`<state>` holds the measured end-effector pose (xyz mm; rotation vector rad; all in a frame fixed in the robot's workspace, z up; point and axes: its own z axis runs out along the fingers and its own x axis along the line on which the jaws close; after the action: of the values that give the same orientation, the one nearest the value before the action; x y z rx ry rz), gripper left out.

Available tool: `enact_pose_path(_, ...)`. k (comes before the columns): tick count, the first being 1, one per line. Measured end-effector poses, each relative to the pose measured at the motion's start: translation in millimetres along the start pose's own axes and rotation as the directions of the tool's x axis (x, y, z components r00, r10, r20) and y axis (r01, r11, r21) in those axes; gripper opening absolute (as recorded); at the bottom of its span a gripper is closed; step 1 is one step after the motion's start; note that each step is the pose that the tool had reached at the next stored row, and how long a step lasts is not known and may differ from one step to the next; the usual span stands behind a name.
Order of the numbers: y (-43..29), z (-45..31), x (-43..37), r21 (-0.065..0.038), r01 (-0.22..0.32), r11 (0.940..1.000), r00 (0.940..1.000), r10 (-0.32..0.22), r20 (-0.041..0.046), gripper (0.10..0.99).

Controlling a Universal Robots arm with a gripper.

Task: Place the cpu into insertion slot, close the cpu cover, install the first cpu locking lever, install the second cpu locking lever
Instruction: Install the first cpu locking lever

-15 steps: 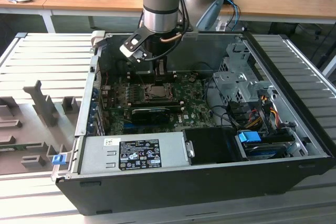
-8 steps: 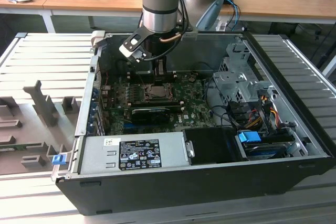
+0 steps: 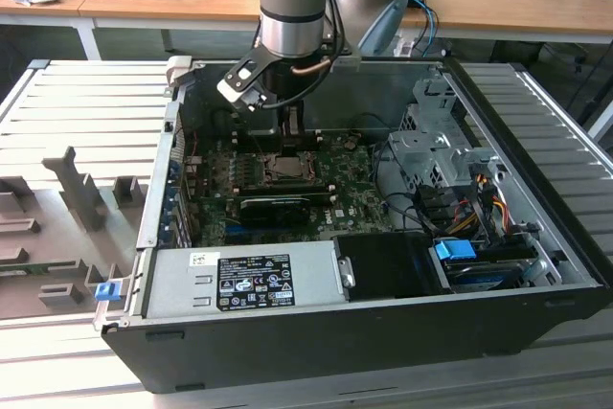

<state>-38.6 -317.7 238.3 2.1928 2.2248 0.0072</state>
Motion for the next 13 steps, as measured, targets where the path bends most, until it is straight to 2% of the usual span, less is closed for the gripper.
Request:
enact_pose_path(7, 0.1, -6.9, -0.1, 0.0, 0.0, 1.0, 1.0, 0.0, 0.0017, 0.106)
enact_pose_path(13, 0.3, -15.6, -0.1, 0.0, 0.0, 1.0, 1.0, 0.0, 0.0078, 0.106)
